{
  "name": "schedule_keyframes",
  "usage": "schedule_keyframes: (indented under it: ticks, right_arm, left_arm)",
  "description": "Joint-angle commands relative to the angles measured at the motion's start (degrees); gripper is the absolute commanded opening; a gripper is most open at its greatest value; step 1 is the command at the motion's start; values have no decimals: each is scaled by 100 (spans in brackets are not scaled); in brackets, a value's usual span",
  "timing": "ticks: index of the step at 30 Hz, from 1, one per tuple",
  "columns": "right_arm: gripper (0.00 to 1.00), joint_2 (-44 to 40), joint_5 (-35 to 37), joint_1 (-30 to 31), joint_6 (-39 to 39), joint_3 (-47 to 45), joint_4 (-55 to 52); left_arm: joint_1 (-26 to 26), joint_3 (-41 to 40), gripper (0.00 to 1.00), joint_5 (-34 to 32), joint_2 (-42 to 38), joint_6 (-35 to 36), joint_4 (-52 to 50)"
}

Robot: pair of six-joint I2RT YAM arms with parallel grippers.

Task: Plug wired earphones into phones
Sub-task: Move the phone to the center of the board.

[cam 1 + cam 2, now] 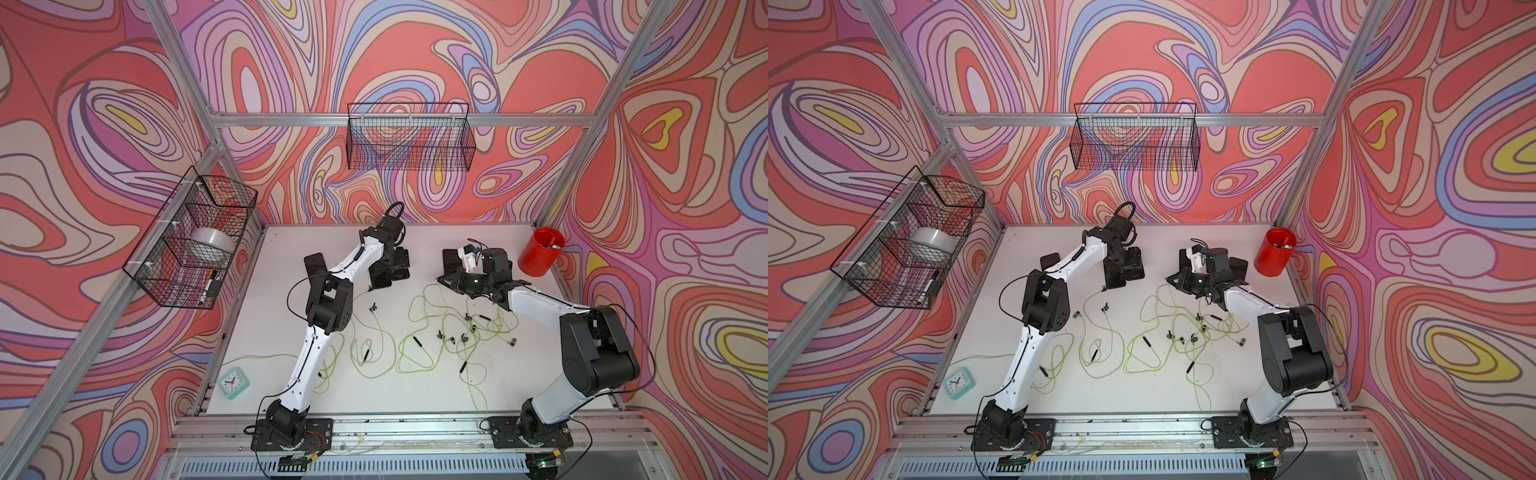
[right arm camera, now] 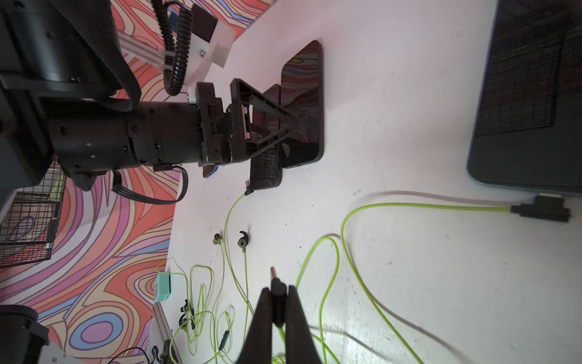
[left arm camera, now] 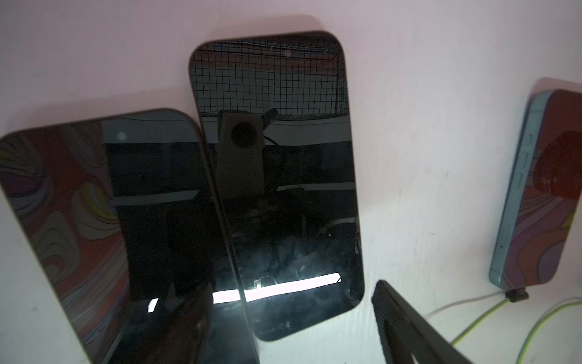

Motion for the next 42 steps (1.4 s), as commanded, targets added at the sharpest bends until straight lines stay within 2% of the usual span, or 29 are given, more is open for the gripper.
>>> schedule_keyframes:
  ticks: [1, 9, 19, 26, 31, 38, 42]
  right_arm:
    - [0, -70, 127, 30, -136, -88, -85]
    - [0, -35, 213, 29, -187, -150, -115]
    - [0, 44, 241, 26, -193, -115, -94]
    - [0, -4, 279, 31, -215, -133, -156]
    - [0, -8, 298, 25, -233, -135, -159]
    - [0, 49, 285, 29, -217, -168, -85]
    - [0, 95, 277, 28, -224, -176, -48]
  left_arm:
    - [-89, 78, 82, -158, 79, 112, -305]
    - [-343, -1044, 82, 66, -457, -165, 314]
    - [-442, -1782, 82, 213, -688, -394, 570]
    - [-368, -1620, 82, -228, -602, -419, 423]
    - [-240, -1003, 83, -789, -281, -412, 115]
    - [-245, -385, 91, -713, 141, -598, 419]
    - [-357, 188, 94, -917, 556, -656, 289]
